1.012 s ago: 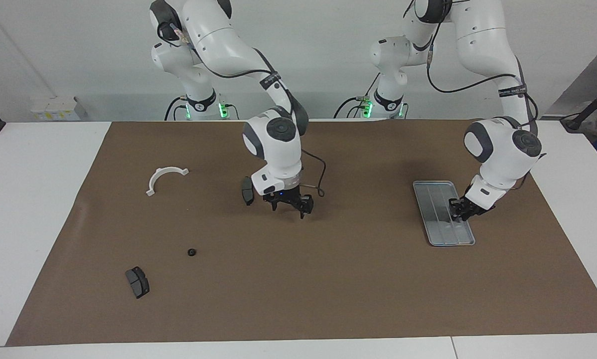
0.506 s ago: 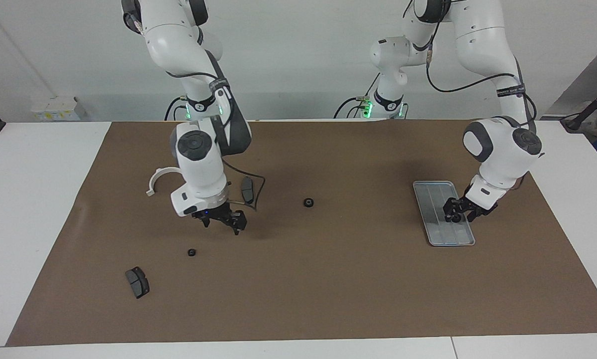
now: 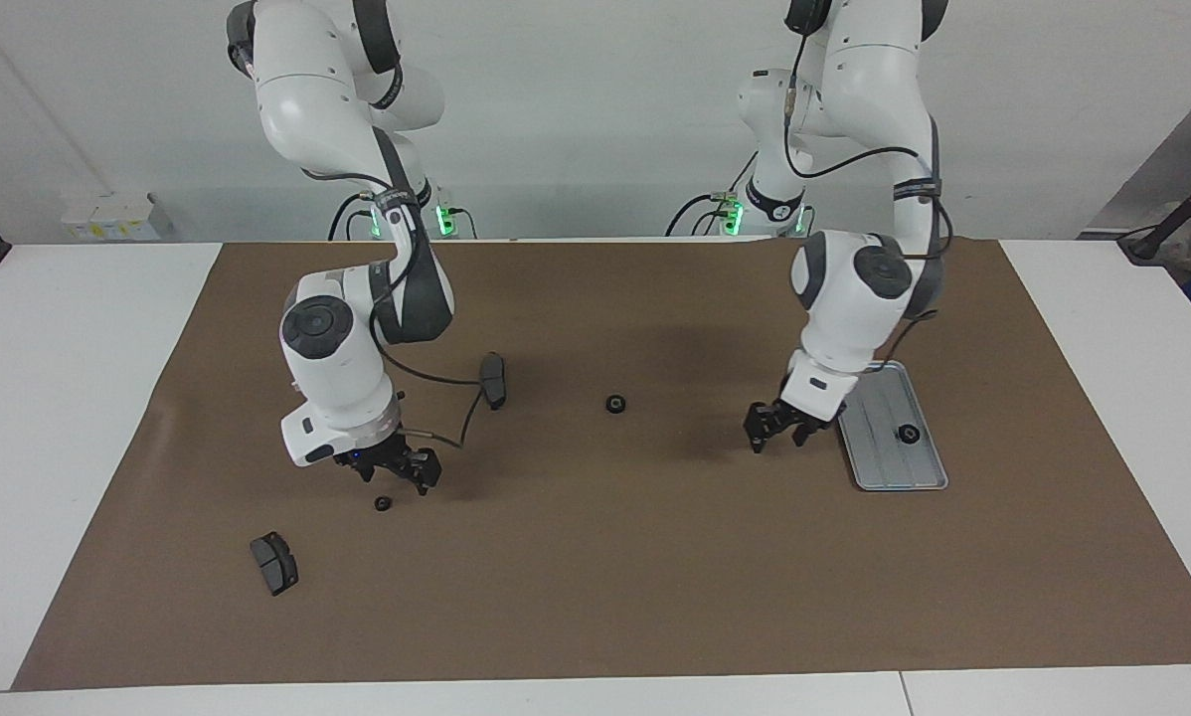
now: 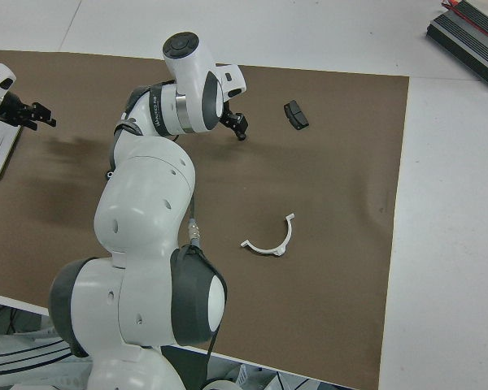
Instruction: Pick bearing gear from pile to tray
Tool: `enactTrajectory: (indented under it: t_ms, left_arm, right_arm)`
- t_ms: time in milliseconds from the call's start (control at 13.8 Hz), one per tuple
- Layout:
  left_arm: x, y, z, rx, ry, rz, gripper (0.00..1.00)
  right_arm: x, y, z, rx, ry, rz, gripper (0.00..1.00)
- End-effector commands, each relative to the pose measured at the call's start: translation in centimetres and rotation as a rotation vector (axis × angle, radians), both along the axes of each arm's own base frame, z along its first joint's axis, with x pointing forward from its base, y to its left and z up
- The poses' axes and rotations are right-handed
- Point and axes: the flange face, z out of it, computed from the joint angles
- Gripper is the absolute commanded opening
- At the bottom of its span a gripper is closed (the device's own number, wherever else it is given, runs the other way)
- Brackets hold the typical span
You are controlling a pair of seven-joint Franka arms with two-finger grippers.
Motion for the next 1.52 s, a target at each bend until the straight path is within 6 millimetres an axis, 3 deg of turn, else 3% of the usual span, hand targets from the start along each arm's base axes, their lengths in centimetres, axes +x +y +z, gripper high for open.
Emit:
enactTrajectory:
  t_ms: [0, 145, 506, 723, 796, 1085, 1229, 1374, 1446]
  left_arm:
    - [-2.1, -5.7, 0.9, -0.034, -0.02, 0.054, 0.74]
    - [-3.6, -9.5, 0.4, -0.05, -0.041, 0.026, 0.71]
    - [-6.0, -14.3, -1.8, -0.058, -0.072, -0.054, 0.65]
    - [-6.3, -14.9, -2.0, -0.055, -0.085, -0.082, 0.65]
    - [-5.8, -14.5, -2.4, -0.041, -0.094, -0.096, 0.65]
    - [-1.5, -14.0, -2.0, -0.025, -0.122, -0.099, 0.65]
    - [1.0, -12.5, -1.4, -0.033, -0.14, -0.068, 0.65]
    - [1.2, -12.7, -1.7, -0.032, -0.137, -0.07, 0.65]
    - [0.3, -13.7, -2.1, -0.027, -0.118, -0.089, 0.65]
  right_arm:
    - [1.1, -0.8, -1.3, 0.015, 0.028, 0.015, 0.81]
    - [1.1, -1.1, -2.8, 0.007, 0.042, 0.021, 0.78]
    - [1.3, -2.1, -3.1, 0.014, 0.037, 0.031, 0.62]
    - [1.3, -2.3, -3.1, 0.013, 0.037, 0.028, 0.36]
    - [1.4, -2.2, -3.0, 0.017, 0.035, 0.028, 0.32]
    - [1.4, -2.4, -3.2, 0.019, 0.027, 0.024, 0.31]
    - [1.4, -2.4, -3.2, 0.019, 0.026, 0.024, 0.31]
    - [1.4, -2.3, -3.3, 0.021, 0.018, 0.024, 0.31]
    - [1.4, -2.3, -3.6, 0.023, 0.006, 0.024, 0.32]
